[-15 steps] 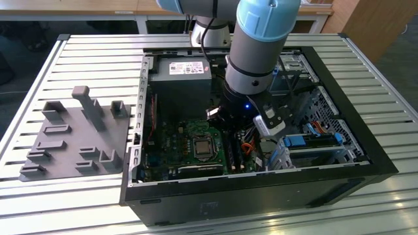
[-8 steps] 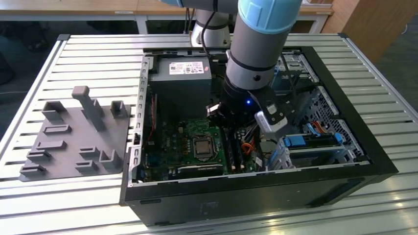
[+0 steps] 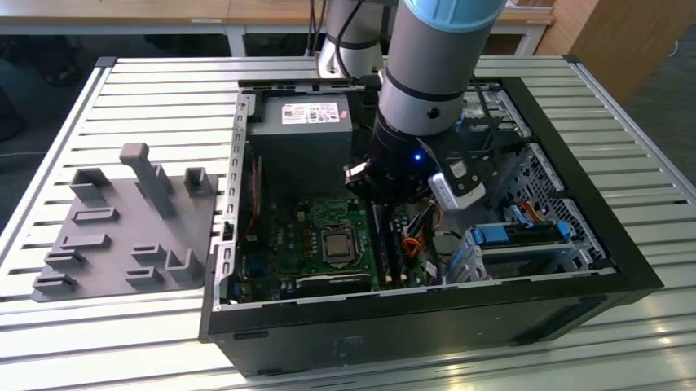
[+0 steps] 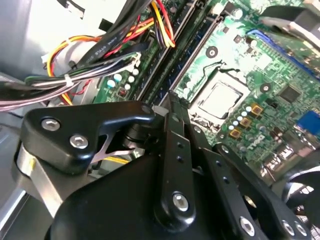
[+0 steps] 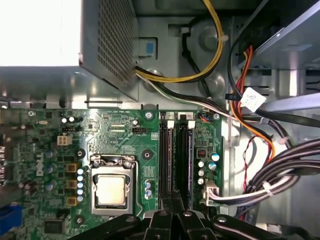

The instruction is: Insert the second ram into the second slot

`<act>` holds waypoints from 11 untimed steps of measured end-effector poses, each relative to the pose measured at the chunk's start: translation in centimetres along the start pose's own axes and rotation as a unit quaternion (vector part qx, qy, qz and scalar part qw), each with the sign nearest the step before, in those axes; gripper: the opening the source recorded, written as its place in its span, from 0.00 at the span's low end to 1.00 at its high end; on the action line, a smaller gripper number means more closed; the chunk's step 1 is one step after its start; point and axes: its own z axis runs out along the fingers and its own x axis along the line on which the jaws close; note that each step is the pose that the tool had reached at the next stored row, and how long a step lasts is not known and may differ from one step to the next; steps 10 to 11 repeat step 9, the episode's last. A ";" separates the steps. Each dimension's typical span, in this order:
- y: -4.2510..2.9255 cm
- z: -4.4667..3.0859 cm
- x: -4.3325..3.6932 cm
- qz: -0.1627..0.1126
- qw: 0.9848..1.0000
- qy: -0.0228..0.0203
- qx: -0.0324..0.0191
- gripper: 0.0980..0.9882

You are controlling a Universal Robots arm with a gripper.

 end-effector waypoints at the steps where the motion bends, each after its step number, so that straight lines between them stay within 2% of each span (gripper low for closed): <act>1: 0.00 -0.19 0.01 0.000 1.000 0.000 0.000 0.01; 3: 0.01 -0.40 0.01 -0.002 1.000 0.000 0.000 0.01; 11: 0.01 -0.40 0.05 -0.002 1.000 0.000 0.000 0.01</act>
